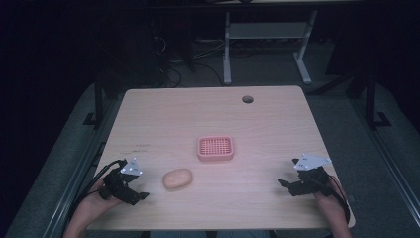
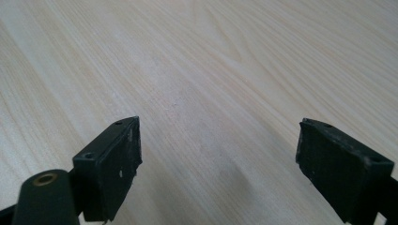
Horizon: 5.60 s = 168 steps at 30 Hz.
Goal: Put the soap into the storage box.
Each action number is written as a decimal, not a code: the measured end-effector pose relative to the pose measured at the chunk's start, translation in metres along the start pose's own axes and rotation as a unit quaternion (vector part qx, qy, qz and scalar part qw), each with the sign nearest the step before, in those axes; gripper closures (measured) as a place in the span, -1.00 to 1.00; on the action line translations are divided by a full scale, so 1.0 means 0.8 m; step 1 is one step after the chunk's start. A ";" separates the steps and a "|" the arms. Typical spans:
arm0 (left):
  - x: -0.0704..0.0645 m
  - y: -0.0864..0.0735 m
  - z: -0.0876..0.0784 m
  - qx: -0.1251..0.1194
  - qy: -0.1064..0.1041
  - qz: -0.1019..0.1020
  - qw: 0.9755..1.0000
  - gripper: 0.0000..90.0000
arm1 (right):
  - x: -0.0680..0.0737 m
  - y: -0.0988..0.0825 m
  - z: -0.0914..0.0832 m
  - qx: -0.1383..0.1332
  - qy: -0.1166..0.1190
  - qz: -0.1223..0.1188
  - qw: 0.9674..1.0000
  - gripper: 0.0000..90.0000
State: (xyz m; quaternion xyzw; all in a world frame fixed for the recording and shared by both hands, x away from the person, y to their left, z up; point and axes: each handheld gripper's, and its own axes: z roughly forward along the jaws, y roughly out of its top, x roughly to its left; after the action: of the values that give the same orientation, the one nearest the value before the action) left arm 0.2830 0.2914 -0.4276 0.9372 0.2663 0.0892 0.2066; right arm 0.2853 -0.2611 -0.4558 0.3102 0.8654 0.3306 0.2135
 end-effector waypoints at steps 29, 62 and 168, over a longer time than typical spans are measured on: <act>-0.006 0.058 0.005 0.026 -0.016 0.054 0.998 -0.53 | 0.000 0.000 -0.003 -0.005 0.000 0.002 1.000 -0.69; -0.012 0.094 0.025 0.036 -0.039 0.078 0.996 -0.54 | 0.000 0.000 -0.003 -0.008 0.001 0.002 1.000 -0.69; -0.023 0.135 0.079 0.084 -0.070 0.115 0.987 -0.28 | 0.000 0.002 -0.003 -0.012 0.004 0.003 1.000 -0.69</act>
State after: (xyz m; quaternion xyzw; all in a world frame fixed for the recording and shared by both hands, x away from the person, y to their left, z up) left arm 0.3351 0.1763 -0.4386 0.9796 0.1485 0.0240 0.1334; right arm 0.2843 -0.2612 -0.4528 0.3088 0.8612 0.3430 0.2130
